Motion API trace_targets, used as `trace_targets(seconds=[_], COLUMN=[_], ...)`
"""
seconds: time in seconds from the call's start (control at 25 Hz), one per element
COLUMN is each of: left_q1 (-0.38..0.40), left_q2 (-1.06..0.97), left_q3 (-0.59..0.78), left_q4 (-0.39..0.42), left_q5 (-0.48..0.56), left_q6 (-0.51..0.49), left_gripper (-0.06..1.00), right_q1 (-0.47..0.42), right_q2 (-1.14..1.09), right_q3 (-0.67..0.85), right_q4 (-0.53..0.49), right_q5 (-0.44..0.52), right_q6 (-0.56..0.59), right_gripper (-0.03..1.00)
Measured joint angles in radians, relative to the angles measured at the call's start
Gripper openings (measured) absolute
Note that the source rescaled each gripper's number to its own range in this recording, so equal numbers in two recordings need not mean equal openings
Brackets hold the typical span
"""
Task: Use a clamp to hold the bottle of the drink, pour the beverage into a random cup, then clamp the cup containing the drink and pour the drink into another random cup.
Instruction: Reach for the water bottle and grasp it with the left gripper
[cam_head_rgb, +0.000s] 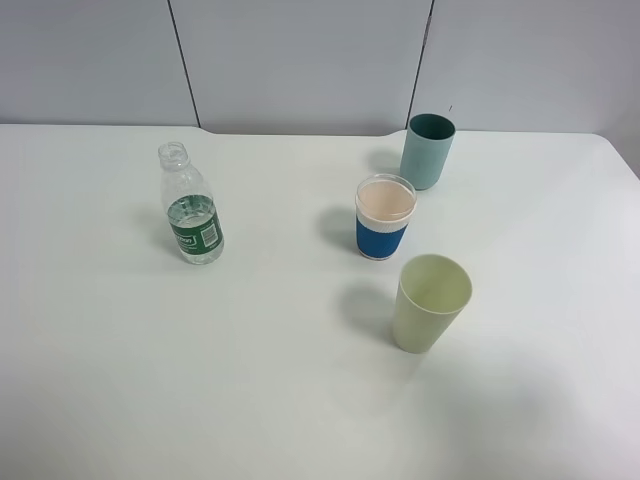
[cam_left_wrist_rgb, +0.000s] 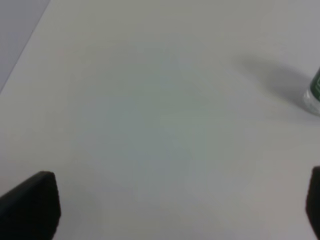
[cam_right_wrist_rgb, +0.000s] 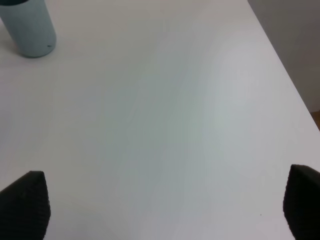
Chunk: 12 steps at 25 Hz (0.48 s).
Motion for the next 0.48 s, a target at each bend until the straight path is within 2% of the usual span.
trace_targets(seconds=[0.48], left_q1=[0.000], left_q2=[0.000], left_q3=[0.000], left_q4=[0.000], left_q5=[0.000], left_q6=[0.000], left_gripper=[1.00], right_q1=[0.000], right_q2=[0.000], right_q3=[0.000], right_q4=[0.000], right_q5=[0.000], right_q6=[0.000], right_gripper=[0.88])
